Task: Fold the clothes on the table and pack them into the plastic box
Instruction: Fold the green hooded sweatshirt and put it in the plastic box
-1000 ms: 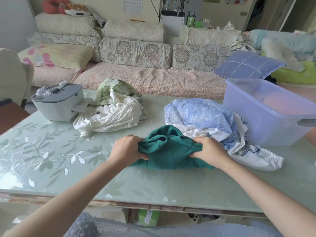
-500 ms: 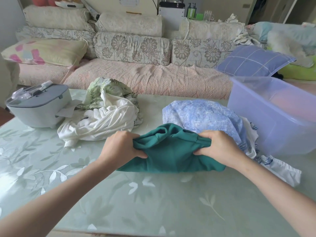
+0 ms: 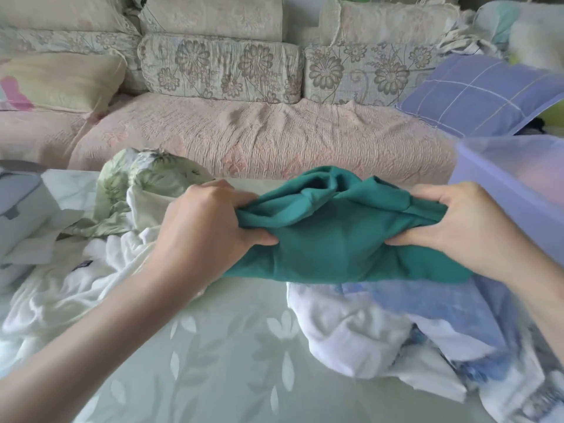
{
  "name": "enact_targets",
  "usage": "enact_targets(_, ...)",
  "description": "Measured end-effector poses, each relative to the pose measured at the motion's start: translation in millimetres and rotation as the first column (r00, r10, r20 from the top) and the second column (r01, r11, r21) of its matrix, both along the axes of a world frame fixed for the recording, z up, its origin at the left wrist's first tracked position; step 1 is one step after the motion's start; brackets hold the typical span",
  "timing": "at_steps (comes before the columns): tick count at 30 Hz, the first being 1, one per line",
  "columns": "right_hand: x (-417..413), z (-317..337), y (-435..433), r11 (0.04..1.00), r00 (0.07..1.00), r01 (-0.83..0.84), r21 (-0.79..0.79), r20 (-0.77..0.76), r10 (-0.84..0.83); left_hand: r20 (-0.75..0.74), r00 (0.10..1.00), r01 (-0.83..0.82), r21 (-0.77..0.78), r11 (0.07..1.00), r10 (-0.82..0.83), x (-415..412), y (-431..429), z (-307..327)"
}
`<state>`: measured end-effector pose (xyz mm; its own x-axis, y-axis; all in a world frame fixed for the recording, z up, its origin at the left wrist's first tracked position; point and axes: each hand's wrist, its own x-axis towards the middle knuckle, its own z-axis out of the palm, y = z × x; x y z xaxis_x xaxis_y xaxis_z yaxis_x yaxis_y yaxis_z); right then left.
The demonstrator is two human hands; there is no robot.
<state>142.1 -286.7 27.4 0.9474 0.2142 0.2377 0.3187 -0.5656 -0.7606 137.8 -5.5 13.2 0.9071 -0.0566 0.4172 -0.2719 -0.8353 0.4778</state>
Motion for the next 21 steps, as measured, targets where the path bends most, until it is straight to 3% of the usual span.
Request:
enact_targets(4, 21, 18, -1, 0.988, 0.994, 0.076, -0.135, -0.071, -0.086, -0.085, 0.996, -0.039, -0.035, 0.999, 0.036, 12, -2, 15)
enact_targets(9, 32, 68, -6, 0.977, 0.979, 0.136, -0.167, -0.130, -0.158, -0.206, 0.978, -0.042, -0.031, 0.999, 0.035, 22, -16, 78)
enact_targets(13, 31, 128, -29, 0.967, 0.958, 0.197, -0.161, -0.177, -0.225, -0.225, 0.974, 0.000, -0.015, 1.000, -0.004, 28, -40, 143)
enact_targets(21, 38, 235, -126, 0.905, 0.911, 0.306, -0.295, -0.186, -0.369, -0.245, 0.967, 0.071, -0.013, 0.997, -0.072, 44, -147, 237)
